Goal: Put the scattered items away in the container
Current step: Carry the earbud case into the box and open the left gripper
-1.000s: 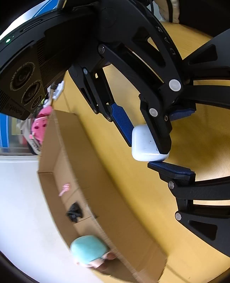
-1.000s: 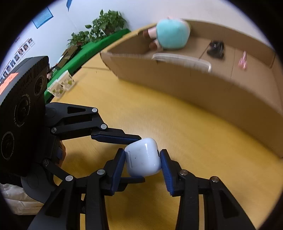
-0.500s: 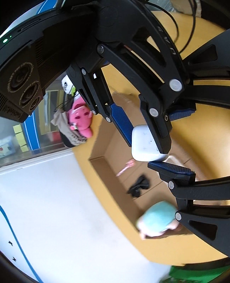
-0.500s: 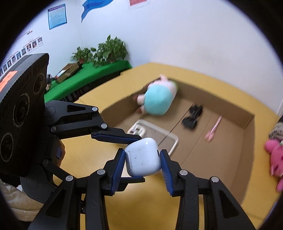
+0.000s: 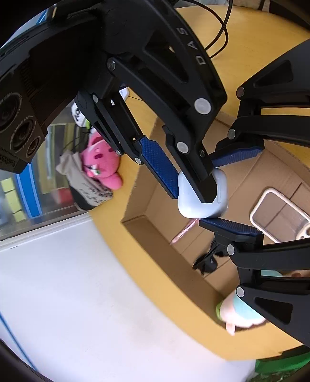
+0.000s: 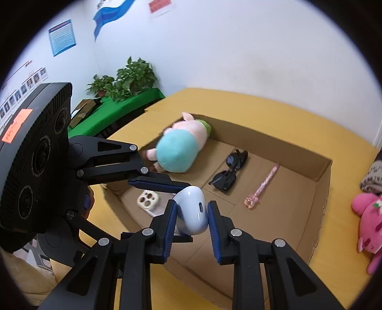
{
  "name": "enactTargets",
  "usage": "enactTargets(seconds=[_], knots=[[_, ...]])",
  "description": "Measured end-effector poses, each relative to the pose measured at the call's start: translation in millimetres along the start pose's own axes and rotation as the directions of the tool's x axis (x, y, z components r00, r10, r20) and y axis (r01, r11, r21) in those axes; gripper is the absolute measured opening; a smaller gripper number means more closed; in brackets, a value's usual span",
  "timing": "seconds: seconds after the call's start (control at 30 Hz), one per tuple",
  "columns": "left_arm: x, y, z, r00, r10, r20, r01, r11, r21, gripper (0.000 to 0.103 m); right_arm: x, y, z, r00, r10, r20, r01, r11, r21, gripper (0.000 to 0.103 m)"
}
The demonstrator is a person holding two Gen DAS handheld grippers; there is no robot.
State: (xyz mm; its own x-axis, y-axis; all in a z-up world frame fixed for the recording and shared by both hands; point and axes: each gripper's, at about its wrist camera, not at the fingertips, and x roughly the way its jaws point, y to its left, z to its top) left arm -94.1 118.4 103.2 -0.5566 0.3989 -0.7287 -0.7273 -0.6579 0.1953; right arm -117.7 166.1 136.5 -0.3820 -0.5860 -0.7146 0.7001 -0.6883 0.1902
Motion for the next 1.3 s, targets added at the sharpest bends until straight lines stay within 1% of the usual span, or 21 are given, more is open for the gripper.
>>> enactTargets(seconds=[0.1, 0.2, 0.33, 0.43, 0.6, 0.67, 0.77, 0.8, 0.83, 0.87, 0.9, 0.93, 0.97, 1.0, 1.03, 1.1, 1.17, 1.23, 1.27, 1.3], knots=[[22.6, 2.1, -0.3, 0.998, -0.023, -0.050, 0.023, 1.000, 0.012, 0.047, 17.5, -18.0, -4.6, 1.000, 0.007, -0.030, -0.006, 0.999, 0.037, 0.025], [45.7, 7.3, 1.5, 0.993, -0.057, -0.101, 0.058, 0.998, 0.015, 0.047, 34.2, -36.6, -7.4, 0.998, 0.030, -0.056, -0.025, 0.996, 0.083, 0.025], [81.3, 16.3, 2.0, 0.977, -0.122, -0.177, 0.124, 0.992, 0.001, 0.047, 57.9, -64.2, -11.7, 0.994, 0.067, -0.092, -0.051, 0.984, 0.169, 0.025], [108.7, 14.7, -4.3, 0.958, -0.162, -0.237, 0.171, 0.985, 0.019, 0.047, 79.0, -82.2, -18.2, 0.985, 0.097, -0.144, -0.060, 0.968, 0.243, 0.025], [140.9, 7.7, -14.3, 0.927, -0.199, -0.318, 0.217, 0.976, 0.023, 0.047, 109.2, -97.0, -32.6, 0.966, 0.104, -0.236, -0.022, 0.945, 0.326, 0.025], [146.5, 4.6, -17.1, 0.922, -0.213, -0.324, 0.232, 0.972, 0.022, 0.047, 117.4, -99.9, -37.8, 0.957, 0.105, -0.269, -0.006, 0.938, 0.346, 0.025], [150.4, 5.0, -17.4, 0.917, -0.230, -0.326, 0.243, 0.970, -0.003, 0.048, 119.2, -101.3, -39.4, 0.952, 0.099, -0.288, 0.012, 0.933, 0.359, 0.025], [150.5, 4.1, -17.6, 0.918, -0.224, -0.326, 0.237, 0.971, 0.000, 0.048, 119.6, -101.6, -39.5, 0.951, 0.098, -0.292, 0.016, 0.931, 0.364, 0.025], [150.0, 3.0, -17.8, 0.920, -0.218, -0.325, 0.231, 0.973, 0.003, 0.051, 119.8, -102.0, -39.6, 0.951, 0.099, -0.292, 0.017, 0.929, 0.370, 0.025], [148.6, 2.5, -18.1, 0.925, -0.206, -0.320, 0.219, 0.976, 0.003, 0.062, 119.5, -101.9, -39.6, 0.952, 0.095, -0.292, 0.021, 0.928, 0.371, 0.026], [146.3, 2.8, -18.1, 0.930, -0.196, -0.311, 0.206, 0.978, 0.000, 0.074, 119.2, -102.7, -38.8, 0.953, 0.082, -0.292, 0.031, 0.931, 0.363, 0.030], [142.8, 3.6, -18.0, 0.936, -0.188, -0.297, 0.195, 0.981, -0.005, 0.077, 117.5, -102.1, -38.1, 0.955, 0.062, -0.290, 0.046, 0.936, 0.350, 0.036], [137.4, 4.6, -17.4, 0.943, -0.182, -0.280, 0.187, 0.982, -0.010, 0.077, 113.9, -100.9, -37.3, 0.959, 0.048, -0.279, 0.053, 0.937, 0.344, 0.056], [130.4, 5.8, -16.7, 0.949, -0.175, -0.263, 0.177, 0.984, -0.016, 0.077, 108.7, -99.8, -36.3, 0.965, 0.043, -0.259, 0.051, 0.937, 0.346, 0.067], [124.3, 7.0, -16.2, 0.953, -0.168, -0.251, 0.168, 0.986, -0.021, 0.077, 102.3, -98.1, -35.4, 0.971, 0.038, -0.236, 0.048, 0.936, 0.348, 0.068], [105.3, 10.5, -16.2, 0.966, -0.131, -0.221, 0.127, 0.991, -0.032, 0.077, 86.2, -92.0, -35.5, 0.981, 0.017, -0.195, 0.052, 0.938, 0.343, 0.069], [75.2, 15.3, -20.3, 0.982, -0.089, -0.166, 0.081, 0.995, -0.056, 0.078, 66.8, -82.1, -38.6, 0.987, -0.048, -0.155, 0.096, 0.942, 0.322, 0.072], [46.1, 19.7, -28.4, 0.992, -0.056, -0.114, 0.046, 0.995, -0.093, 0.085, 43.9, -65.2, -46.0, 0.986, -0.133, -0.100, 0.158, 0.938, 0.308, 0.076], [28.6, 25.3, -35.5, 0.996, -0.013, -0.083, 0.003, 0.992, -0.128, 0.092, 32.8, -57.2, -52.3, 0.984, -0.167, -0.066, 0.180, 0.934, 0.310, 0.077], [14.5, 28.3, -41.9, 0.998, 0.024, -0.057, -0.033, 0.987, -0.159, 0.097, 23.5, -50.1, -58.9, 0.980, -0.194, -0.032, 0.194, 0.928, 0.318, 0.077]])
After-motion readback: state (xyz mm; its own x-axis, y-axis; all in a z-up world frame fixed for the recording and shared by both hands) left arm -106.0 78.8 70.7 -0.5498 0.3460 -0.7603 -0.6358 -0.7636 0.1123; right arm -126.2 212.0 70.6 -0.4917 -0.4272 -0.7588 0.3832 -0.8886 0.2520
